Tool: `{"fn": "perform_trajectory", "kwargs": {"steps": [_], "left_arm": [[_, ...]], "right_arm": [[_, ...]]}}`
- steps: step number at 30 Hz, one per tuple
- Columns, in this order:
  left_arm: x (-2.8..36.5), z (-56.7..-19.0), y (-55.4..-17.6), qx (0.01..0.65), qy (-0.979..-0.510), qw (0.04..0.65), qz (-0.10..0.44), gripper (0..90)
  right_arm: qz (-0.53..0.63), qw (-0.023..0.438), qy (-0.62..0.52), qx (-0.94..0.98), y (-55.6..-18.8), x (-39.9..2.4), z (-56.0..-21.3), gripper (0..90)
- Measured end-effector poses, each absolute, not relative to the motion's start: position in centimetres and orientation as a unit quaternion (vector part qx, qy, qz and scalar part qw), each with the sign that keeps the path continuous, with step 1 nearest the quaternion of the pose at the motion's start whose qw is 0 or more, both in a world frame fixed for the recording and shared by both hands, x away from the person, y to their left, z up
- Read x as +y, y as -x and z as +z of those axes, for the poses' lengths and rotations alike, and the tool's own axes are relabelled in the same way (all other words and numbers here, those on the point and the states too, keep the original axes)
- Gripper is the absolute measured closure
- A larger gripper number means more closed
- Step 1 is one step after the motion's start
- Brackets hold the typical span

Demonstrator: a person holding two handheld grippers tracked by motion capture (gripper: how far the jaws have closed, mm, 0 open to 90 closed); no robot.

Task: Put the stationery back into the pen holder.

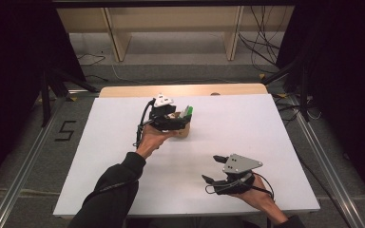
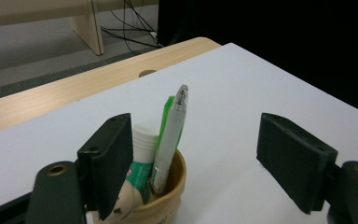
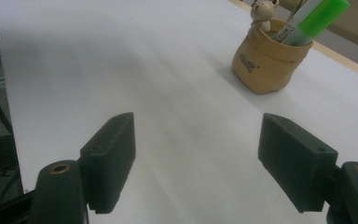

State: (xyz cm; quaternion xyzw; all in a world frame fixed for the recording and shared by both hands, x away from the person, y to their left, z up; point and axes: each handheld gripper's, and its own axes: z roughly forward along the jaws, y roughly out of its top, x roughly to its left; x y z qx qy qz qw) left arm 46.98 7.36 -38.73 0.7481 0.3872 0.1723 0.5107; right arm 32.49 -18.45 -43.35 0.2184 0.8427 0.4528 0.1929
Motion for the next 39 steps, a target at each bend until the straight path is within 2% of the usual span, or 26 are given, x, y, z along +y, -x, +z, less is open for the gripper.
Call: {"fn": "perform_trajectory", "kwargs": {"steps": [16,28,39], "left_arm": [[10.3,-38.4,-43.1,0.353,-0.767,0.517,0.141,23.5],[12.4,-39.6,-39.9,0.339,-0.774,0.522,0.121,21.8],[13.1,-40.7,-37.8,0.327,-0.774,0.53,0.112,19.8]], "right_arm": [[0.479,0.164,-0.253,0.824,-33.0,-19.2,-43.2,27.7],[0.5,0.14,-0.284,0.806,-33.4,-20.2,-43.2,27.2],[0.505,0.138,-0.297,0.798,-33.4,-20.8,-43.3,27.2]]}}
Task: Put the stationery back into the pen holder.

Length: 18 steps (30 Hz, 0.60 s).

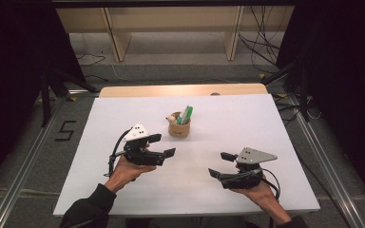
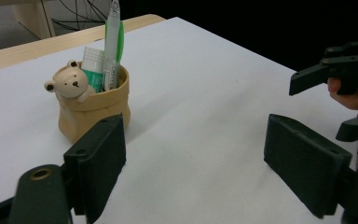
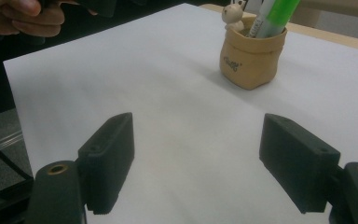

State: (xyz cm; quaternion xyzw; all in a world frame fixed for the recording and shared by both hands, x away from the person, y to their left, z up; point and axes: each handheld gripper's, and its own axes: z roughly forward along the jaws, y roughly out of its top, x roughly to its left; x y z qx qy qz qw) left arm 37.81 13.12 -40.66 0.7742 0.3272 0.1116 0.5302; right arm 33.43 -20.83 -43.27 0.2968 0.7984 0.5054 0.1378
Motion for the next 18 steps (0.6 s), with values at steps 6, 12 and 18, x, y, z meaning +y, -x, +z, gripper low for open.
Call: {"fn": "perform_trajectory", "kwargs": {"steps": [6,12,18], "left_arm": [[14.0,-41.3,-36.9,0.327,-0.771,0.534,0.116,19.8],[14.8,-41.6,-36.0,0.327,-0.771,0.534,0.114,19.8],[15.3,-42.1,-35.1,0.325,-0.773,0.533,0.118,19.2]], "right_arm": [[0.509,0.135,-0.305,0.794,-33.6,-21.1,-43.4,27.2],[0.51,0.135,-0.309,0.791,-33.5,-21.4,-43.4,27.2],[0.51,0.138,-0.311,0.79,-33.5,-21.6,-43.5,27.1]]}}
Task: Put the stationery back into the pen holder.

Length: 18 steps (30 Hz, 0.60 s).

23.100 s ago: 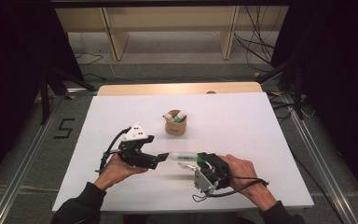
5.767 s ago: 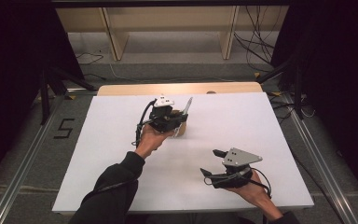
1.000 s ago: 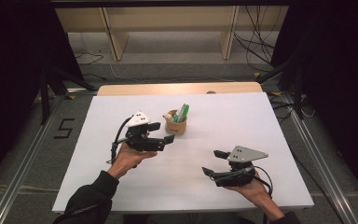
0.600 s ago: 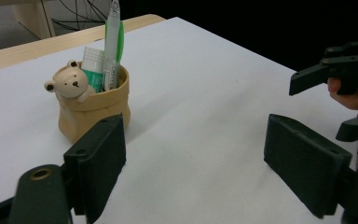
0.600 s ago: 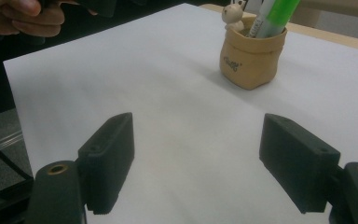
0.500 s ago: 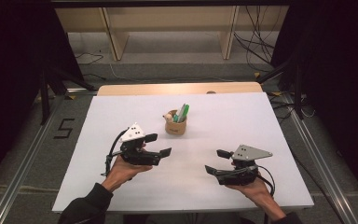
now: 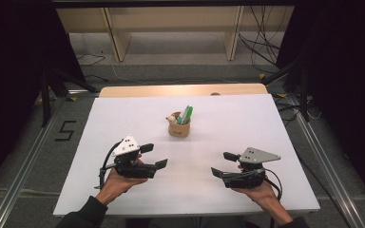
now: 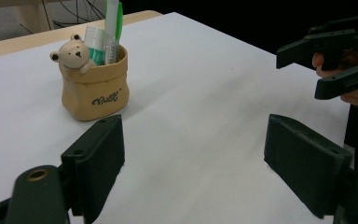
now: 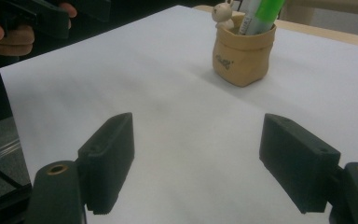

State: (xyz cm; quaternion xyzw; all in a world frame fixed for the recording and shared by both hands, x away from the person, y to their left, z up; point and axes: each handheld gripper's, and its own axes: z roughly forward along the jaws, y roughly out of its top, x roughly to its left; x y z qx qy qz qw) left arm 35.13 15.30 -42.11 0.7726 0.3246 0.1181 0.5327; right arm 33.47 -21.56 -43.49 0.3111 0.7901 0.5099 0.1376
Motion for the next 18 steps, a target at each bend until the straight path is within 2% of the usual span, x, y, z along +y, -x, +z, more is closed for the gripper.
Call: {"fn": "perform_trajectory", "kwargs": {"steps": [18], "left_arm": [[16.8,-43.0,-34.1,0.344,-0.767,0.529,0.117,15.5]], "right_arm": [[0.506,0.14,-0.314,0.791,-33.3,-21.4,-43.5,24.0]]}}
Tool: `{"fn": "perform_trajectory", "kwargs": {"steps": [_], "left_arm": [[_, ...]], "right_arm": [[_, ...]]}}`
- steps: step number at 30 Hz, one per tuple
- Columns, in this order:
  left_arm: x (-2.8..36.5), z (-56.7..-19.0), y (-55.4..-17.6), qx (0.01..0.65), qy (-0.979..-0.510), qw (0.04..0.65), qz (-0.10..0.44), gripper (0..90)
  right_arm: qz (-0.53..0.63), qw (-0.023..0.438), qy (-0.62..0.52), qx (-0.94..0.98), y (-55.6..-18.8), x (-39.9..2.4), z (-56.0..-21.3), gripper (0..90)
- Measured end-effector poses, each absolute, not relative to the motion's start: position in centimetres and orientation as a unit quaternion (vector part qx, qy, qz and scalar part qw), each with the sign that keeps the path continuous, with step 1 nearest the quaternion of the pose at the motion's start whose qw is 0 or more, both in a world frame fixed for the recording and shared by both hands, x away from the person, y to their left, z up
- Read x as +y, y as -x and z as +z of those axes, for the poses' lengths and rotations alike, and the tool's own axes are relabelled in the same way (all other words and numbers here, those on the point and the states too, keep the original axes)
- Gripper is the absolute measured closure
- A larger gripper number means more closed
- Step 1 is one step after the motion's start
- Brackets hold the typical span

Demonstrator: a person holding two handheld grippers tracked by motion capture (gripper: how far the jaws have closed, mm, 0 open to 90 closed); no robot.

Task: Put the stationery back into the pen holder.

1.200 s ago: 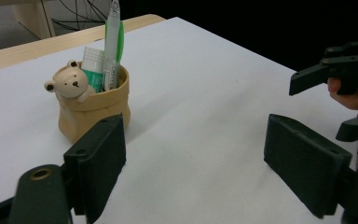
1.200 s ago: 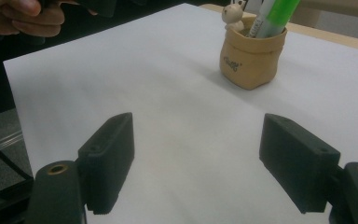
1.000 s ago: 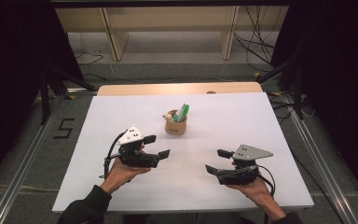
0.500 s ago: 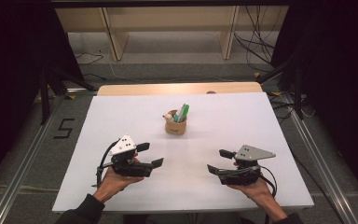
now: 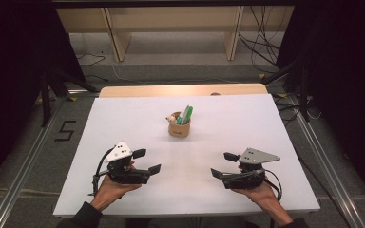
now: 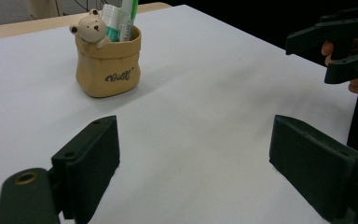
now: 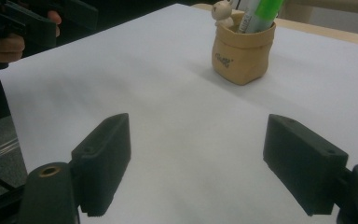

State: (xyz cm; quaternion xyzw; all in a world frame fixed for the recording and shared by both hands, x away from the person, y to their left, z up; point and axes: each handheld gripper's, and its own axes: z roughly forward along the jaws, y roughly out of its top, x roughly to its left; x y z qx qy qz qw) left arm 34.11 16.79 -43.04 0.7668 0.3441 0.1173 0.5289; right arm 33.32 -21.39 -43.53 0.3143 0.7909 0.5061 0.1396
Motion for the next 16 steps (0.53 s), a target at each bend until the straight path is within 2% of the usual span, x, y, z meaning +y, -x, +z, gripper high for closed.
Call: {"fn": "perform_trajectory", "kwargs": {"steps": [16], "left_arm": [[16.75,-43.0,-34.19,0.348,-0.765,0.529,0.121,15.5]], "right_arm": [[0.503,0.142,-0.316,0.792,-33.42,-21.46,-43.68,23.3]]}}
